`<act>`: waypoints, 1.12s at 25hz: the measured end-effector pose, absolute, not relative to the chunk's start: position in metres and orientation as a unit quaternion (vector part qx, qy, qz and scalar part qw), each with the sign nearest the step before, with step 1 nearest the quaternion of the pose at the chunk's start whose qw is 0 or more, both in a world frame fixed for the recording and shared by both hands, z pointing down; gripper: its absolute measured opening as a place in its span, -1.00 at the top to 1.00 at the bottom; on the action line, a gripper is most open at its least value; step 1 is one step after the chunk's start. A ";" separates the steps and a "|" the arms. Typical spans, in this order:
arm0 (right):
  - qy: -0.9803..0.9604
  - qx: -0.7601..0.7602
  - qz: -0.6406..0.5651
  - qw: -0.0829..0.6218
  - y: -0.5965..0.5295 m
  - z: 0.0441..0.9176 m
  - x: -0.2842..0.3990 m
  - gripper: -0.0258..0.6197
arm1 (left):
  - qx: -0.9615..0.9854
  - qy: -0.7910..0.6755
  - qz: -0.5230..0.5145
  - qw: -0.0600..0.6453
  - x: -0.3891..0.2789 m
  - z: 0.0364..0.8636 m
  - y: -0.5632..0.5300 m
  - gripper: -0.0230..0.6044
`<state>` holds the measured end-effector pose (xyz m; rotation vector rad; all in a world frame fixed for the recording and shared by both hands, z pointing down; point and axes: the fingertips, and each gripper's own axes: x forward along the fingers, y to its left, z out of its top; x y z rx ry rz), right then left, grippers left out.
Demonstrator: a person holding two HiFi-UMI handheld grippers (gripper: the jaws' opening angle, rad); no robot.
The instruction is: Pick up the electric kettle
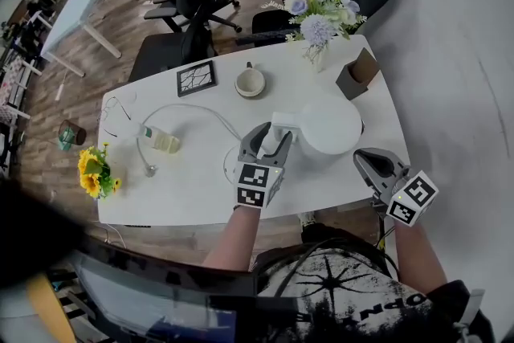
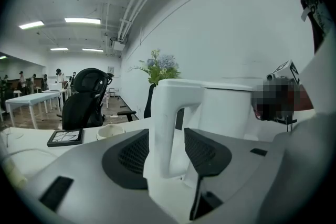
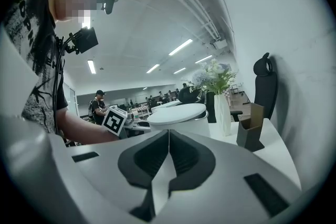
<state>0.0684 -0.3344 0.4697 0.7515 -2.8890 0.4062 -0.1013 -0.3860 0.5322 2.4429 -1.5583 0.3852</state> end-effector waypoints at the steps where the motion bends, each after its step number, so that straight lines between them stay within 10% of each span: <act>1: -0.957 0.249 0.132 0.064 -0.330 0.468 0.066 0.85 | 0.832 -0.528 0.130 0.110 -0.104 0.530 -0.379 0.29; 7: -0.960 0.246 0.119 0.056 -0.304 0.459 0.050 0.85 | 0.848 -0.509 0.100 0.107 -0.114 0.506 -0.331 0.34; 14: -0.960 0.258 0.099 0.043 -0.279 0.444 0.030 0.85 | 0.863 -0.493 0.070 0.082 -0.125 0.467 -0.271 0.88; 28: -0.966 0.236 0.095 0.052 -0.219 0.447 0.001 0.85 | 0.866 -0.490 0.064 0.070 -0.144 0.456 -0.197 0.90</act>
